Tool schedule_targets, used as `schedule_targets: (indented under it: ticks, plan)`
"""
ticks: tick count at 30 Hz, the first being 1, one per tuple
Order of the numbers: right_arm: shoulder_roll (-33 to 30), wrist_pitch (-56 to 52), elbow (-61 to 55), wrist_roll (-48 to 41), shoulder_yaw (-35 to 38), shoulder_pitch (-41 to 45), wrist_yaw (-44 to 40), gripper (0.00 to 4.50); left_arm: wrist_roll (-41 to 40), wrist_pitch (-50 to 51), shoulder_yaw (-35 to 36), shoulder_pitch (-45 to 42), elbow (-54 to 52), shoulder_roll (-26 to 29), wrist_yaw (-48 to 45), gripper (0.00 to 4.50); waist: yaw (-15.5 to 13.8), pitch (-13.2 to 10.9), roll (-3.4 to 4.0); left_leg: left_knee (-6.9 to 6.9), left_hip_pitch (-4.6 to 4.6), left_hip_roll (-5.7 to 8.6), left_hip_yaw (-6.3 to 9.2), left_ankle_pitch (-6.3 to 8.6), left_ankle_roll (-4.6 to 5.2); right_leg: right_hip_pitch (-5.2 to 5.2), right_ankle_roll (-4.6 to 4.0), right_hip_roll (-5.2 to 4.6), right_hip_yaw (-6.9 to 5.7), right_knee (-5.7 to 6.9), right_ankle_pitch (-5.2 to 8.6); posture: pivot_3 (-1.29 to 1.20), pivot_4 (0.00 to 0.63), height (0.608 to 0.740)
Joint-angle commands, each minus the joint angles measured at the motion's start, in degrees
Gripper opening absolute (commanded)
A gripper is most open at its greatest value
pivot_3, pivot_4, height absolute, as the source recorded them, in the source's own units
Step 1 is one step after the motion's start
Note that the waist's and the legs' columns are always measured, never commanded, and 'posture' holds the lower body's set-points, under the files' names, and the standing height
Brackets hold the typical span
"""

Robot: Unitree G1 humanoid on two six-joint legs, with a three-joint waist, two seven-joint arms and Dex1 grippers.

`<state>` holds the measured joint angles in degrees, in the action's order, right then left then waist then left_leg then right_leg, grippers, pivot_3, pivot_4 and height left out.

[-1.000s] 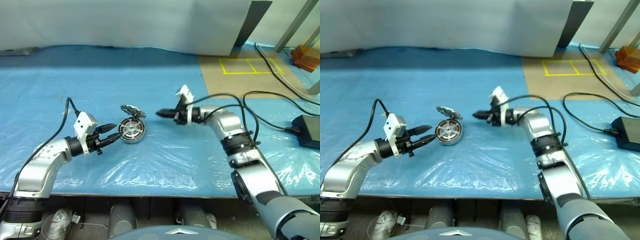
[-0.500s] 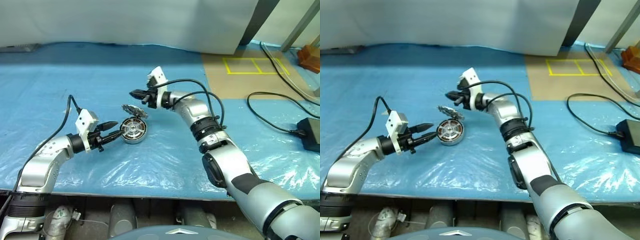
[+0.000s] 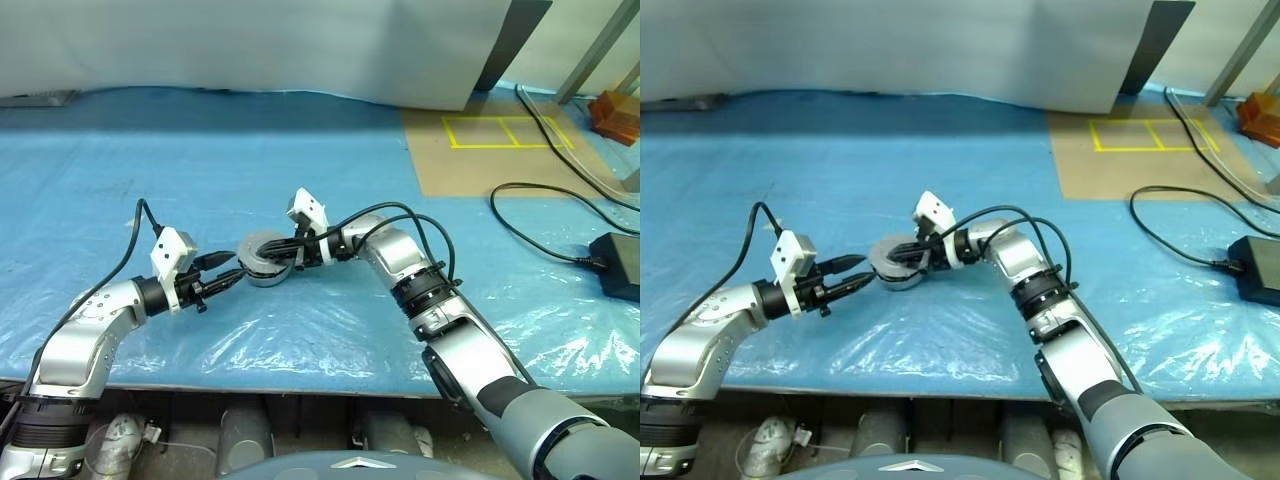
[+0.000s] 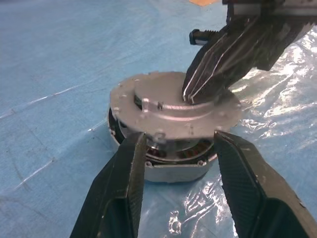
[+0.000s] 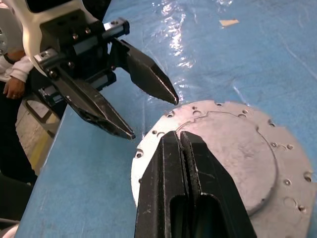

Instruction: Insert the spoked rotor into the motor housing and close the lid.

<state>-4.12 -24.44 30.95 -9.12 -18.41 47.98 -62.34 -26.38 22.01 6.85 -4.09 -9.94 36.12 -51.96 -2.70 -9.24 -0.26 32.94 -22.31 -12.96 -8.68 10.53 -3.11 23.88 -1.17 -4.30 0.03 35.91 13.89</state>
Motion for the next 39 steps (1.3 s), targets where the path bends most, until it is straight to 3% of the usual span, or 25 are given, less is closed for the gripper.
schedule_targets:
  ticks: [1, 9, 14, 18, 28, 39]
  plan:
    - [2.1, 3.4, 3.7, 2.6, -1.1, -1.2, 3.7, 0.02, -0.6, 0.0, 1.3, 0.0, -2.1, 0.7, 0.4, 2.29, 0.1, 0.0, 0.0, 0.0, 0.03, 0.0, 0.0, 0.0, 0.0, -0.02, 0.0, 0.0, 0.0, 0.0, 0.0, 0.0, 0.15, 0.74]
    - [0.2, 9.0, 0.2, 7.1, -4.7, -5.7, 5.5, 0.02, -0.6, 0.2, 1.3, -0.4, -2.1, 0.7, 0.6, 2.29, 0.2, 0.0, 0.0, -0.19, 0.77, 0.04, -0.03, 0.02, -0.01, -0.8, -0.03, -0.05, 0.01, -0.21, 0.03, 0.0, 0.15, 0.74]
    - [1.7, 11.5, -7.6, 1.0, 4.3, -3.0, 9.8, 0.02, -0.6, 0.0, 1.4, -0.3, -2.0, 0.6, 0.7, 2.29, 0.1, 0.0, 0.02, -0.18, 0.77, 0.03, -0.03, 0.02, -0.01, -0.79, -0.03, -0.04, 0.03, -0.21, 0.03, 0.0, 0.15, 0.74]
    - [1.9, 13.2, -12.2, -0.7, 6.6, -1.1, 10.5, 0.89, -0.6, -0.1, 1.3, -0.5, -2.0, 0.4, 0.8, 2.29, 0.2, 0.0, 0.01, -0.18, 0.59, 0.03, -0.03, 0.01, -0.01, -0.6, -0.02, -0.01, 0.04, -0.21, 0.03, 0.0, 0.15, 0.74]
    - [0.1, 18.9, -8.9, 4.1, 0.2, -5.3, 8.0, 4.46, -0.5, -0.2, 1.0, -0.5, -1.8, 0.1, 1.1, 2.29, 0.3, 0.0, 0.0, -0.32, 0.51, 0.04, -0.02, 0.03, -0.04, -0.56, 0.0, 0.0, -0.02, -0.3, 0.01, 0.0, 0.15, 0.74]
    - [1.1, 23.2, 2.7, 10.5, -2.0, -3.7, 12.3, 4.46, -0.4, -0.2, 1.2, 0.2, -2.2, 0.2, 1.8, 2.29, 0.3, 0.0, 0.0, -0.28, 0.54, 0.03, -0.02, 0.03, -0.04, -0.57, -0.01, 0.0, 0.0, -0.26, 0.02, 0.0, 0.15, 0.74]
